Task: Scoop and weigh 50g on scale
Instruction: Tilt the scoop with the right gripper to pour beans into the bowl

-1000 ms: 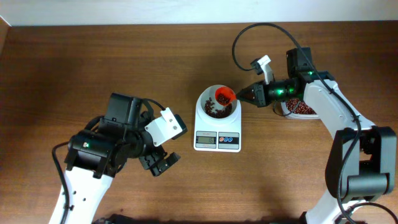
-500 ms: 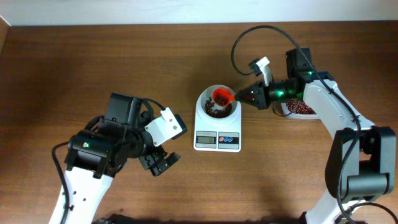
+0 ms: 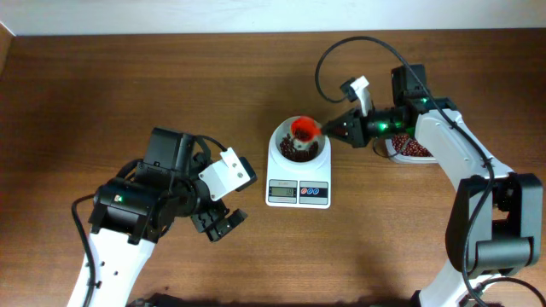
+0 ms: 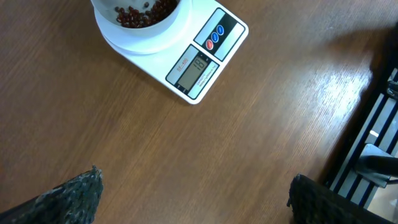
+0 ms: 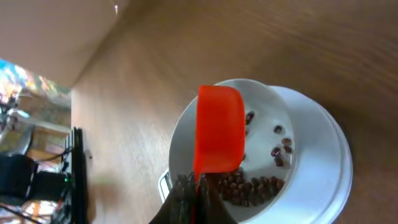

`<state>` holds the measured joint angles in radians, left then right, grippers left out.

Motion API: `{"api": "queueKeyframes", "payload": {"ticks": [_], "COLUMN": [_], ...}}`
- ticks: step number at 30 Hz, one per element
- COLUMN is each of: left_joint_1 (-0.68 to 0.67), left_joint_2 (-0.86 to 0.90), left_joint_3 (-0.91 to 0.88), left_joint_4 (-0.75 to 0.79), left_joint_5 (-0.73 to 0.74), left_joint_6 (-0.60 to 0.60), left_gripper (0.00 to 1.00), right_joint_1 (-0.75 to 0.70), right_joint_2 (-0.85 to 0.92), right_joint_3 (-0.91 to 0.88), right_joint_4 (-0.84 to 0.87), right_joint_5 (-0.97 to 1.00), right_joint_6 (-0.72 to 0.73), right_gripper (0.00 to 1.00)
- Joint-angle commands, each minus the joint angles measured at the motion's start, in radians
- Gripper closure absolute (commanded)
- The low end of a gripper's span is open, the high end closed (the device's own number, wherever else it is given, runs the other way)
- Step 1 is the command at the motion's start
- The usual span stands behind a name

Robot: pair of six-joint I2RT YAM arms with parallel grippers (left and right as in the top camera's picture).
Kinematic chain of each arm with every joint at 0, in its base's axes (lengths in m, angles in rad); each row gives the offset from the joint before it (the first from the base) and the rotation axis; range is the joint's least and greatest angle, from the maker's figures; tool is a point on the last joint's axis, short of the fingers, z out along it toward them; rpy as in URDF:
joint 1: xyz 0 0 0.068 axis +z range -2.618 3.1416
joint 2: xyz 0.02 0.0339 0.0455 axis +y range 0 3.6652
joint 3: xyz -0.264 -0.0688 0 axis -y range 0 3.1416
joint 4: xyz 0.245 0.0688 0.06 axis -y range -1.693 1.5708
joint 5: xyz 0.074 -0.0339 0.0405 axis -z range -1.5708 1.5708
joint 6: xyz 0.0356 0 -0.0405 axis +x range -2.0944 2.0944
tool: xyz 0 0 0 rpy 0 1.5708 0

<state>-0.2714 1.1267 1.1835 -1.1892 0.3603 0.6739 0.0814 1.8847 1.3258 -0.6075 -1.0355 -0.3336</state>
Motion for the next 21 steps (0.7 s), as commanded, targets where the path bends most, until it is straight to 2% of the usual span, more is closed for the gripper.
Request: {"api": "queueKeyframes", "payload": {"ticks": [1,3,4,5,7,8,9,10,11,12,13,14,16,18,19,20,21], "left_joint_1": [0.006,0.006,0.006,0.006,0.006,0.006,0.006,0.006,0.006,0.006,0.006,0.006,0.006,0.006,0.006,0.006,0.006], "left_joint_2": [-0.007,-0.007,-0.007,-0.007,-0.007,-0.007,-0.007,-0.007,-0.007,-0.007,-0.007,-0.007,-0.007,-0.007,-0.007,-0.007,-0.007], "left_joint_3": [-0.006,-0.006,-0.006,-0.006,-0.006,-0.006,-0.006,-0.006,-0.006,-0.006,-0.006,-0.006,-0.006,-0.006,-0.006,-0.006,-0.006], "left_joint_4": [-0.002,-0.002,-0.002,-0.002,-0.002,-0.002,-0.001,-0.002,-0.002,-0.002,-0.002,-0.002,-0.002,-0.002,-0.002,-0.002,-0.002], "left_joint_5": [0.018,0.018,0.018,0.018,0.018,0.018,0.018,0.018,0.018,0.018,0.018,0.018,0.018,0.018,0.018,0.018,0.018], "left_joint_6": [0.005,0.005,0.005,0.005,0.005,0.005,0.005,0.005,0.005,0.005,0.005,0.005,0.005,0.005,0.005,0.005,0.005], "left_gripper": [0.01,0.01,0.01,0.01,0.01,0.01,0.01,0.01,0.01,0.01,0.01,0.01,0.01,0.01,0.01,0.01,0.01], "right_joint_1": [0.028,0.043,0.051,0.058,0.064,0.064,0.064,0.063,0.060,0.056,0.056,0.057,0.056,0.056,0.056,0.056,0.056], "right_joint_2": [0.007,0.007,0.007,0.007,0.007,0.007,0.007,0.007,0.007,0.007,0.007,0.007,0.006,0.005,0.005,0.005,0.005], "right_joint_3": [0.002,0.002,0.002,0.002,0.002,0.002,0.002,0.002,0.002,0.002,0.002,0.002,0.002,0.002,0.002,0.002,0.002], "right_joint_4": [-0.001,0.012,-0.019,-0.021,0.010,-0.011,-0.010,0.012,0.021,0.007,-0.011,-0.001,0.015,-0.032,-0.013,0.003,-0.006], "right_joint_5": [-0.087,0.138,0.011,-0.028,0.161,0.014,-0.035,0.041,0.121,0.066,-0.036,-0.039,0.145,-0.070,-0.005,0.138,0.147], "right_joint_6": [-0.085,0.104,-0.021,-0.097,0.092,-0.023,-0.079,-0.018,0.109,0.089,-0.015,-0.046,0.141,-0.074,-0.039,0.094,0.106], "right_gripper": [0.96,0.96,0.96,0.96,0.96,0.96,0.96,0.96,0.96,0.96,0.96,0.96,0.96,0.96,0.96,0.96,0.96]}}
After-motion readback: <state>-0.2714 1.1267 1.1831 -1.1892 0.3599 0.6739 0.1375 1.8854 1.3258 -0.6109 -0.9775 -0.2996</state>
